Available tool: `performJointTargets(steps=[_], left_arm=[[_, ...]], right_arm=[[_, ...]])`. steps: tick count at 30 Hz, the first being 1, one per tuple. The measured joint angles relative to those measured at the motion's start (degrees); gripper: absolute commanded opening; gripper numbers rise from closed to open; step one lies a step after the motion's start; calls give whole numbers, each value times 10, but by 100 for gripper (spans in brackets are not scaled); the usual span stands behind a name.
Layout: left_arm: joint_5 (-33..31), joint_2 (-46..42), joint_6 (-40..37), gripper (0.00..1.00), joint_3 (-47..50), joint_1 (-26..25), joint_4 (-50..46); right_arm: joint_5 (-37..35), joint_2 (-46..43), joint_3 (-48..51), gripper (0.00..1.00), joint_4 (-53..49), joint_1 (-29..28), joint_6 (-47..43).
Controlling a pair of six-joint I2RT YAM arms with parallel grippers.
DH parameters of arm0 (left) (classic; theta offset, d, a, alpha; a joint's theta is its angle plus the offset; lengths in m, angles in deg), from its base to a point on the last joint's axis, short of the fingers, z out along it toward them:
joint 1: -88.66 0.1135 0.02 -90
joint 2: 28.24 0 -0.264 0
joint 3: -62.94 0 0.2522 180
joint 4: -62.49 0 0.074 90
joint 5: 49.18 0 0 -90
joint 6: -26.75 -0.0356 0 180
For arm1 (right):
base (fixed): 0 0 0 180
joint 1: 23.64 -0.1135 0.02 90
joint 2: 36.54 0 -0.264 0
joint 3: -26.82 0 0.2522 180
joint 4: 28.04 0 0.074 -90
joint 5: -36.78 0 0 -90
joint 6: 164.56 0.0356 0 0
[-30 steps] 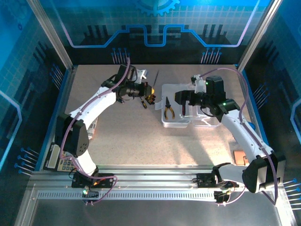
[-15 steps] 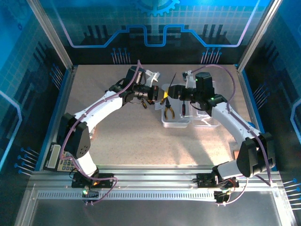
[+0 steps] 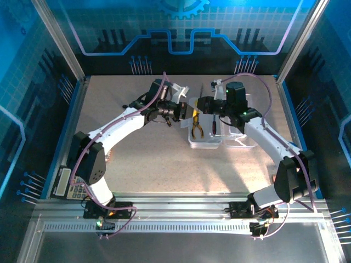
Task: Pack the tool kit
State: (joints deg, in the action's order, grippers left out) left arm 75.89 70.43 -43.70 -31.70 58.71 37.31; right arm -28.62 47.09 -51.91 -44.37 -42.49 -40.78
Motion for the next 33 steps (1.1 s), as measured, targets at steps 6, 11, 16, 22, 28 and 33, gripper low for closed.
performJointTargets(steps=[6,11,16,22,28,33], left_arm=[[2,0,-4,41,0,0,-3],[-22,-1,-21,84,0,24,-31],[-104,-2,-37,99,-7,82,-103],[-201,10,-43,99,-11,129,-168],[-261,54,-45,99,-12,134,-201],[-282,92,-44,99,-21,134,-215]], right_arm=[[-6,-1,-5,0,-33,16,-28],[-30,-4,-39,0,-137,75,-87],[-89,-3,-102,0,-261,137,-165],[-127,31,-131,0,-326,169,-222],[-164,105,-141,0,-360,178,-253],[-169,136,-153,0,-372,178,-266]])
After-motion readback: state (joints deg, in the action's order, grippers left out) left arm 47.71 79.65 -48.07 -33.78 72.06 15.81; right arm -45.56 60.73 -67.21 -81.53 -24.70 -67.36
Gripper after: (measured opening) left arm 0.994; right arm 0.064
